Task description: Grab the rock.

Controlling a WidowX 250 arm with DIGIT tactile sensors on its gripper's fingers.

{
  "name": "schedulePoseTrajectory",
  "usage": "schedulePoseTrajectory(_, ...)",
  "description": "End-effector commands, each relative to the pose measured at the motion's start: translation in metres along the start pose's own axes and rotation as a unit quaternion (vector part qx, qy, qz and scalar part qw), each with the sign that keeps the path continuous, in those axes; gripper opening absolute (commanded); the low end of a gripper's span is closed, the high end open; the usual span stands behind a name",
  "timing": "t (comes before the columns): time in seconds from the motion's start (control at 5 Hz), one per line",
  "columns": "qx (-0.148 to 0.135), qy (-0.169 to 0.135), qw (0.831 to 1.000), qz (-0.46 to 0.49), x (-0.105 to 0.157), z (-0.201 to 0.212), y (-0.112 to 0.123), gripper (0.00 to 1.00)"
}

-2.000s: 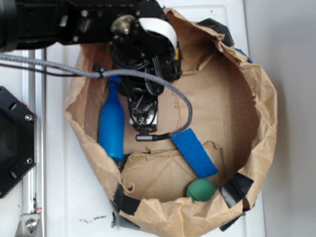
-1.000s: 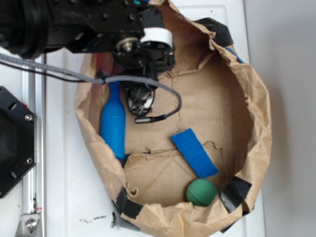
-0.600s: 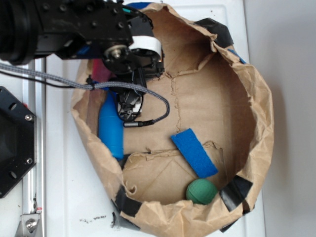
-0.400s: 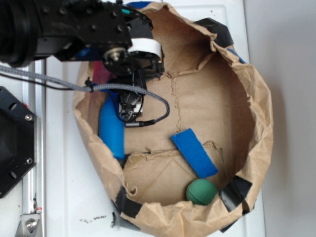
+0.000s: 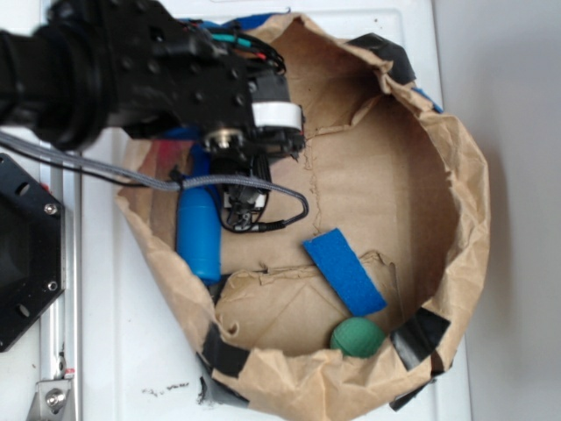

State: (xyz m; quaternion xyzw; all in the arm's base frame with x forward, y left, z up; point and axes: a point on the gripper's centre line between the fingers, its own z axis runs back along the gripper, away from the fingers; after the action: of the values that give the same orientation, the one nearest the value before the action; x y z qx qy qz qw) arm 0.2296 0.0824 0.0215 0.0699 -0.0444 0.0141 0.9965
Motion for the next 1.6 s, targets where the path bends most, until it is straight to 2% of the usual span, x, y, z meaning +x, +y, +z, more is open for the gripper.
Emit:
schedulePoseTrajectory(0.0, 0.011, -0.025, 1.0, -0.01, 0.012, 0.008, -0.006, 0.0)
schedulePoseTrajectory(0.2, -0.001, -0.03, 1.0, -0.005, 0.018, 0.013, 0.002, 0.0)
schedulePoseTrajectory(0.4, -0.004, -0.028, 1.0, -0.006, 0.022, 0.017, 0.002, 0.0)
schedulePoseTrajectory(0.6, -0.019, -0.039, 0.999, -0.009, 0.029, 0.036, 0.0, 0.0)
schedulePoseTrajectory(0.8, -0.063, -0.067, 0.996, -0.002, 0.036, 0.082, -0.001, 0.0)
schedulePoseTrajectory(1.0, -0.086, -0.081, 0.993, -0.007, 0.035, 0.105, -0.007, 0.0)
schedulePoseTrajectory(1.4, -0.092, -0.087, 0.992, -0.01, 0.035, 0.113, -0.012, 0.0)
